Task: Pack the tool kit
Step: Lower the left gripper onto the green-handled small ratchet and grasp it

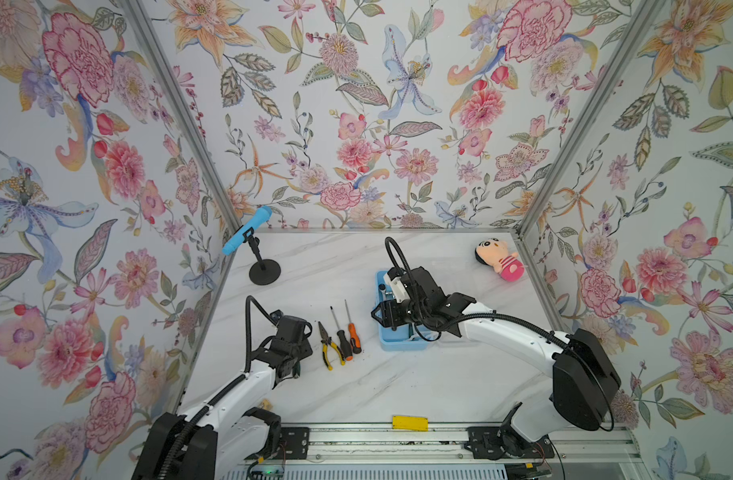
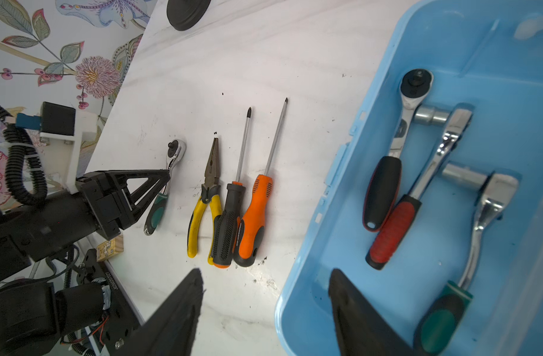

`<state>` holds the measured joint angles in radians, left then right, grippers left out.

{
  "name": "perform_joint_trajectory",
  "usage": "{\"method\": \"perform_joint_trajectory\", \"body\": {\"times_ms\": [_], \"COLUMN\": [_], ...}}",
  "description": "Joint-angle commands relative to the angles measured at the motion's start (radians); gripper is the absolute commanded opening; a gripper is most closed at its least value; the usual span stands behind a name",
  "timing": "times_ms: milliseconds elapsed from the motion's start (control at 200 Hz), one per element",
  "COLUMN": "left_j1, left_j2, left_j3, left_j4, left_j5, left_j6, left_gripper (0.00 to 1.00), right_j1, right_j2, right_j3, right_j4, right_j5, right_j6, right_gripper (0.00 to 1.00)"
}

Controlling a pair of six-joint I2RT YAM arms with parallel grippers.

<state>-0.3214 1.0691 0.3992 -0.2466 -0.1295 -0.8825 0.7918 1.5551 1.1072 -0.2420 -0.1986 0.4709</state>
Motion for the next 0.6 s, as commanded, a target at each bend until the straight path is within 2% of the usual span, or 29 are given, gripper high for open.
{"method": "perform_joint_trajectory", "body": {"times_ms": [0,220,420,596], "left_j1": [0.027,0.056,0.058,0.058], "left_j2": [0.031,0.124,0.164,0.171], "left_j3": [-0.010,0.013,0.017,0.015], "left_j4": [0.050,0.097,0.120,0.112], "left_j5": [0.003,0.013,0.032,0.023], "left_j6": [0.012,0.043,0.053,0.068], "left_gripper": [0.40,0.38,0.25,0.19], "right_j1": [0.004,-0.009,-0.021,-0.033], "right_j2": [0.017,0.017,0.014,0.019], "right_j3": [0.029,0.029,0.025,0.029], "right_j4": [0.009,0.011,0.011,0.016], "right_j5": [-0.002,-0.007,-0.008,-0.016], "right_j6": [0.005,0.008,0.009,0.009], "right_gripper": [0.66,0.66,0.66,0.66]}}
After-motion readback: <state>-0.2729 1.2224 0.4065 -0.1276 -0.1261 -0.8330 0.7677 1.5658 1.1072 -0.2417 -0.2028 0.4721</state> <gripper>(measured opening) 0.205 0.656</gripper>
